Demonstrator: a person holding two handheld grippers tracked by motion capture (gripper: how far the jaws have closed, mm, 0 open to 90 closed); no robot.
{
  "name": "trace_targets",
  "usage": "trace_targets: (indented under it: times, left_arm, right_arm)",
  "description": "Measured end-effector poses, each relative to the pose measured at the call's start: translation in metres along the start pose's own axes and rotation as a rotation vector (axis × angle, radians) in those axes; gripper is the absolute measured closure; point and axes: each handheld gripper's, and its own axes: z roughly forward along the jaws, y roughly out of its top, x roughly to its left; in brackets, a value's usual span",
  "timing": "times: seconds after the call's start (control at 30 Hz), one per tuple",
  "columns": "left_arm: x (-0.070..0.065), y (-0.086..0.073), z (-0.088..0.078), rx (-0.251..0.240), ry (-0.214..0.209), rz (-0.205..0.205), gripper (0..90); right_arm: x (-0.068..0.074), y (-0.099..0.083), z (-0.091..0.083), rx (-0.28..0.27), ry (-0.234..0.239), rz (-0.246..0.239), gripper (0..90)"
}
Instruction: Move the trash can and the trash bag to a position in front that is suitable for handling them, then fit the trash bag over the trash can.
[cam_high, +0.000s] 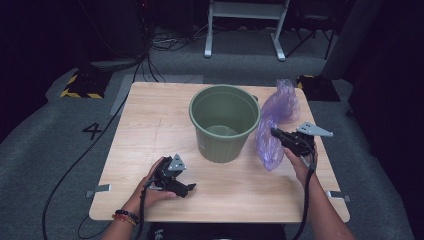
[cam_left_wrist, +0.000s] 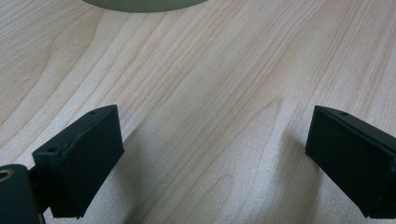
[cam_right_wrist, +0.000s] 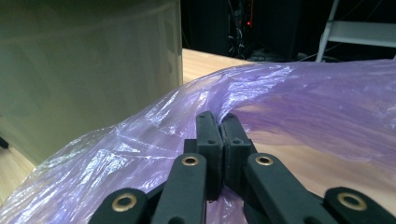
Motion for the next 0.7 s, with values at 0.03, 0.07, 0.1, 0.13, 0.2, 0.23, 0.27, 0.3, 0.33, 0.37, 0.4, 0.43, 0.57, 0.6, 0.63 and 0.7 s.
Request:
trace_targets:
  times: [0.03,0.07,0.1,0.13,0.2,0.23,0.27,0.3,0.33,0.37,0.4,0.43,0.57,0.6,0.63,0.7]
  left_arm:
    - [0.000,0.000,0.000,0.000,0.000,0.000,3.8]
    - [0.000,0.000,0.000,0.000,0.000,0.000,3.8]
    - [0.000,0.000,0.000,-0.001,0.000,0.000,3.8]
    - [0.000,0.000,0.000,-0.001,0.000,0.000,3.8]
    - [0.000,0.000,0.000,-0.001,0.001,-0.001,3.9]
    - [0.000,0.000,0.000,-0.001,0.001,-0.001,3.9]
    - [0.000,0.000,0.000,0.000,0.001,-0.001,3.9]
    - [0.000,0.000,0.000,-0.001,0.001,-0.001,3.9]
    - [0.000,0.000,0.000,-0.001,0.001,-0.001,3.9]
    - [0.000,0.000,0.000,0.000,0.000,-0.001,3.9]
    - [0.000,0.000,0.000,0.000,0.000,-0.001,3.9]
    - [0.000,0.000,0.000,0.000,0.001,-0.001,3.9]
    - [-0.001,0.000,0.000,-0.001,0.006,-0.007,3.9]
    - [-0.001,0.000,0.000,0.001,0.010,-0.008,3.9]
    - [-0.001,0.001,0.001,0.003,0.021,-0.020,3.9]
    - [-0.001,0.002,0.001,0.001,0.029,-0.032,3.8]
  right_arm:
    - [0.000,0.002,0.000,-0.007,-0.001,-0.001,88.9]
    - [0.000,0.002,0.000,-0.007,-0.001,-0.001,88.9]
    - [0.000,0.006,-0.001,-0.017,-0.003,-0.005,88.8]
    - [0.000,0.006,-0.001,-0.017,-0.003,-0.005,88.8]
    - [0.002,0.014,-0.003,-0.035,-0.006,-0.013,88.9]
    - [0.002,0.017,-0.004,-0.043,-0.007,-0.017,88.9]
    - [0.003,0.020,-0.005,-0.048,-0.008,-0.021,88.9]
    - [0.004,0.023,-0.005,-0.053,-0.011,-0.023,88.9]
    - [0.004,0.023,-0.005,-0.053,-0.011,-0.023,88.9]
    - [0.006,0.029,-0.006,-0.065,-0.013,-0.034,88.9]
    - [0.006,0.029,-0.006,-0.065,-0.013,-0.034,88.9]
    - [0.006,0.034,-0.007,-0.074,-0.020,-0.038,88.9]
    - [0.006,0.040,-0.009,-0.092,-0.026,-0.037,88.9]
    - [0.006,0.044,-0.011,-0.104,-0.030,-0.037,88.9]
    - [0.006,0.047,-0.012,-0.110,-0.037,-0.041,88.9]
    - [0.006,0.050,-0.013,-0.118,-0.041,-0.044,88.9]
